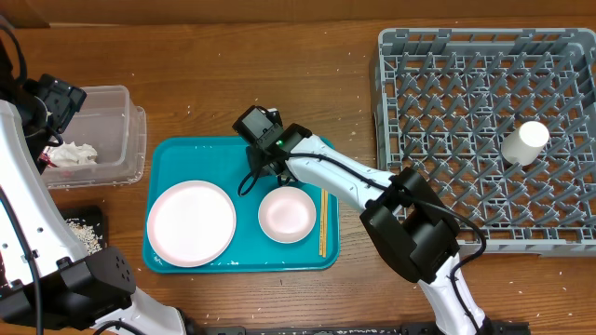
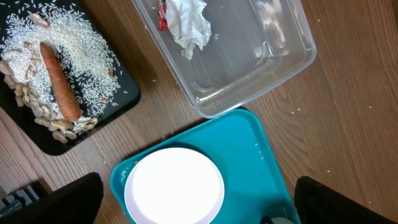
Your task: Sort waste into correct bins and load items into the dishwasher
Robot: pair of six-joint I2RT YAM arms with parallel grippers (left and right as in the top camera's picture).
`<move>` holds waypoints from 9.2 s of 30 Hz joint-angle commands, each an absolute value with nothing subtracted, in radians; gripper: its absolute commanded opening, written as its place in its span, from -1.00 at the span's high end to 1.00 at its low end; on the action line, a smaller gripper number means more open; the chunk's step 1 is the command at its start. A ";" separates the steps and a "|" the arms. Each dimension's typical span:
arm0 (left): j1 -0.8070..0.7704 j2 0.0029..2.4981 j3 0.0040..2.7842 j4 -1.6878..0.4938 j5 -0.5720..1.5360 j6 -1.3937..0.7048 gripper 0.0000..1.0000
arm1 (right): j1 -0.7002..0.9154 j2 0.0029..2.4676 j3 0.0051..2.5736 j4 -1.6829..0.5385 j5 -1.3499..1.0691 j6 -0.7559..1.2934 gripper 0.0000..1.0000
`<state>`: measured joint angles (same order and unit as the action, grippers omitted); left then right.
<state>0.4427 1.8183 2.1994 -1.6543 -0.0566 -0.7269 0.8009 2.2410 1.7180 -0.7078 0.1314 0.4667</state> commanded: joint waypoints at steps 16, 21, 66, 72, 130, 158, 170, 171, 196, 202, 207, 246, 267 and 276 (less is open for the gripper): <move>0.439 1.822 2.200 -1.656 -0.070 -0.733 -1.00 | 0.772 2.170 2.021 -1.006 0.149 0.524 0.92; 0.439 1.822 2.200 -1.656 -0.070 -0.733 -1.00 | 0.720 2.101 2.092 -1.098 0.138 0.524 0.92; 0.439 1.822 2.200 -1.656 -0.070 -0.733 -1.00 | 0.744 2.241 2.352 -1.315 0.184 0.521 0.92; 0.439 1.822 2.200 -1.656 -0.070 -0.733 -1.00 | 0.549 2.083 2.371 -1.448 0.167 0.589 0.93; 0.439 1.822 2.200 -1.656 -0.070 -0.733 -1.00 | -0.395 2.136 1.852 -0.970 -1.029 0.063 0.81; 0.439 1.822 2.200 -1.656 -0.070 -0.733 -1.00 | -0.452 2.149 1.854 -0.926 -1.440 0.124 0.67; 0.439 1.822 2.200 -1.656 -0.070 -0.733 -1.00 | -0.439 2.156 1.853 -0.908 -1.229 0.180 0.65; 0.439 1.822 2.200 -1.656 -0.070 -0.733 -0.99 | -0.441 2.156 1.853 -0.905 -1.228 0.181 0.65; 0.439 1.822 2.200 -1.656 -0.070 -0.733 -1.00 | -0.239 1.908 1.992 -1.166 -0.345 0.153 -0.49; 0.439 1.822 2.200 -1.656 -0.070 -0.733 -0.99 | 0.075 1.953 1.988 -1.150 0.064 0.161 -0.50; 0.439 1.822 2.200 -1.656 -0.070 -0.733 -1.00 | 0.214 2.047 1.988 -1.134 0.346 0.219 -0.61; 0.440 1.822 2.200 -1.656 -0.070 -0.733 -1.00 | -0.236 2.157 2.196 -1.234 -0.876 -0.004 0.93; 0.432 1.822 2.200 -1.656 -0.070 -0.733 -1.00 | -0.337 2.225 1.923 -1.065 -1.254 -0.082 0.93; 0.432 1.822 2.200 -1.656 -0.070 -0.733 -0.99 | -0.387 2.228 1.923 -1.071 -1.231 -0.073 0.92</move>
